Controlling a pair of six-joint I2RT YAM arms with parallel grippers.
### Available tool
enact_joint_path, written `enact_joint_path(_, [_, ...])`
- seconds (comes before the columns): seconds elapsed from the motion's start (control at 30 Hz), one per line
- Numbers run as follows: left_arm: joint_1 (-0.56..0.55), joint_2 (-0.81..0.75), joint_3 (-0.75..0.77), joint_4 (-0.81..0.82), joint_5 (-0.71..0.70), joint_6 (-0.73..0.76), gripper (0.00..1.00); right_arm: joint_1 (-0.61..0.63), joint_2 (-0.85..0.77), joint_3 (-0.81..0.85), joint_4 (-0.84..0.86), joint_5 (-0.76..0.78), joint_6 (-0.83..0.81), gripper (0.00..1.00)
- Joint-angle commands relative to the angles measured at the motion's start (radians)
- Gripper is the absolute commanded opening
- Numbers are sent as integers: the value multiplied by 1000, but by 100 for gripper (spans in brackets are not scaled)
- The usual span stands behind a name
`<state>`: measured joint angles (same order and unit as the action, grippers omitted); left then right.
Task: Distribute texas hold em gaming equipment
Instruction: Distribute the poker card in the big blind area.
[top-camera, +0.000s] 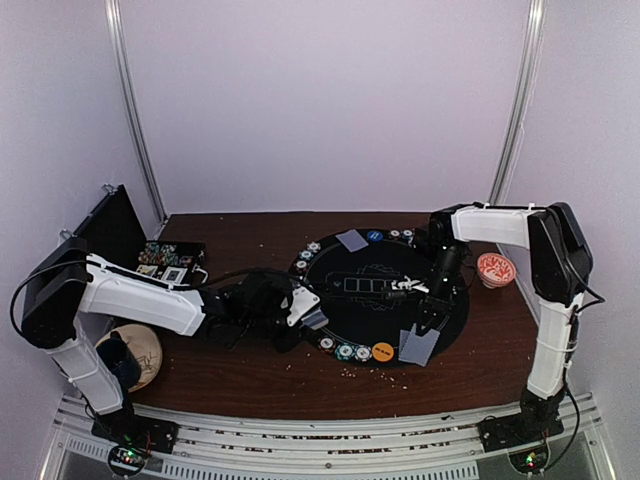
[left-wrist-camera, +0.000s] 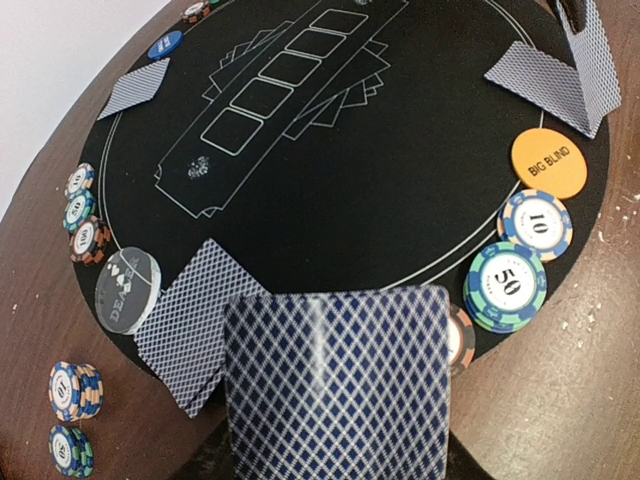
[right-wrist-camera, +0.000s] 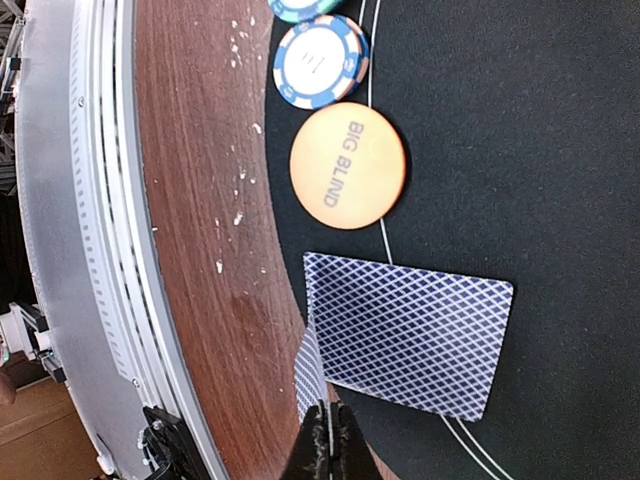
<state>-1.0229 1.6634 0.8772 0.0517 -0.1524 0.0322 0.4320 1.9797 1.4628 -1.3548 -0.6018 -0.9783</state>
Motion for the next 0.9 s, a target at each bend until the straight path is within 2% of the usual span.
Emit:
enact_joint_path(0.0, [-6, 15, 32, 47, 5, 6, 15, 5, 57, 35, -6, 25, -15, 0])
enact_joint_path(0.87, [-6, 28, 34, 46, -1, 9, 15, 10, 186, 182, -3, 123, -1, 6])
